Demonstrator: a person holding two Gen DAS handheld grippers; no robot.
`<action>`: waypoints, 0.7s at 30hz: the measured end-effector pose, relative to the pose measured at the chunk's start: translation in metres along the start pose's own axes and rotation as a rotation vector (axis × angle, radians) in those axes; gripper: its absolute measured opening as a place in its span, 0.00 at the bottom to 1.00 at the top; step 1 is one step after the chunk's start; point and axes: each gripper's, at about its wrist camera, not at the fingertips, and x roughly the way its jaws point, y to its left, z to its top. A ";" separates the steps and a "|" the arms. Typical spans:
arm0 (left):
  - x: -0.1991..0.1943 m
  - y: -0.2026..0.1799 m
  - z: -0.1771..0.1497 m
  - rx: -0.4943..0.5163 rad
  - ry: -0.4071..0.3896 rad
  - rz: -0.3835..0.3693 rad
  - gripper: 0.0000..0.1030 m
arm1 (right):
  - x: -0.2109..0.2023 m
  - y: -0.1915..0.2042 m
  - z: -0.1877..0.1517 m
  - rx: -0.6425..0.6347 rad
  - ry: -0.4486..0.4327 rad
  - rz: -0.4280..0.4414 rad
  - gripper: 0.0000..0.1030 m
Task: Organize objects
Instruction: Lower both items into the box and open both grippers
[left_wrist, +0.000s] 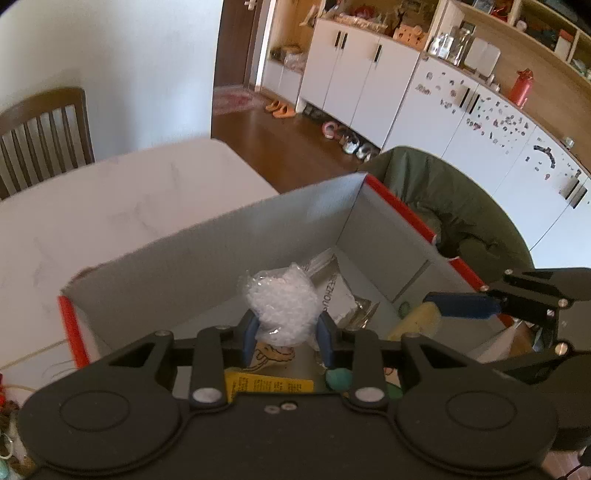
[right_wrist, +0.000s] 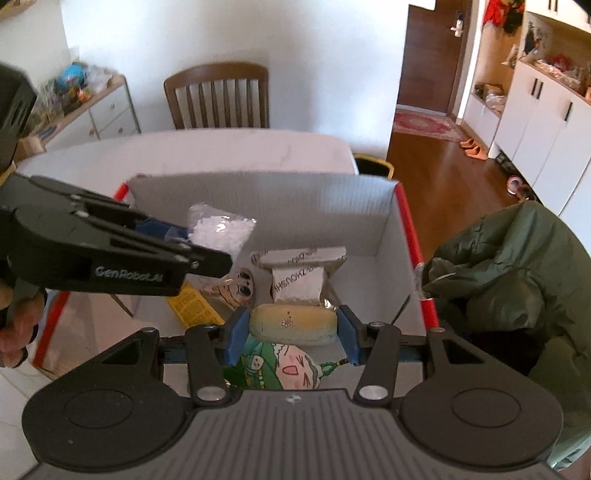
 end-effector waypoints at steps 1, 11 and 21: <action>0.004 0.001 0.001 -0.003 0.008 0.002 0.31 | 0.003 0.000 0.000 -0.003 0.005 0.001 0.49; 0.034 0.002 0.005 -0.014 0.095 0.008 0.31 | 0.024 0.003 -0.001 -0.080 0.047 0.053 0.49; 0.048 0.007 0.005 -0.027 0.147 0.027 0.32 | 0.032 0.003 -0.003 -0.098 0.075 0.060 0.49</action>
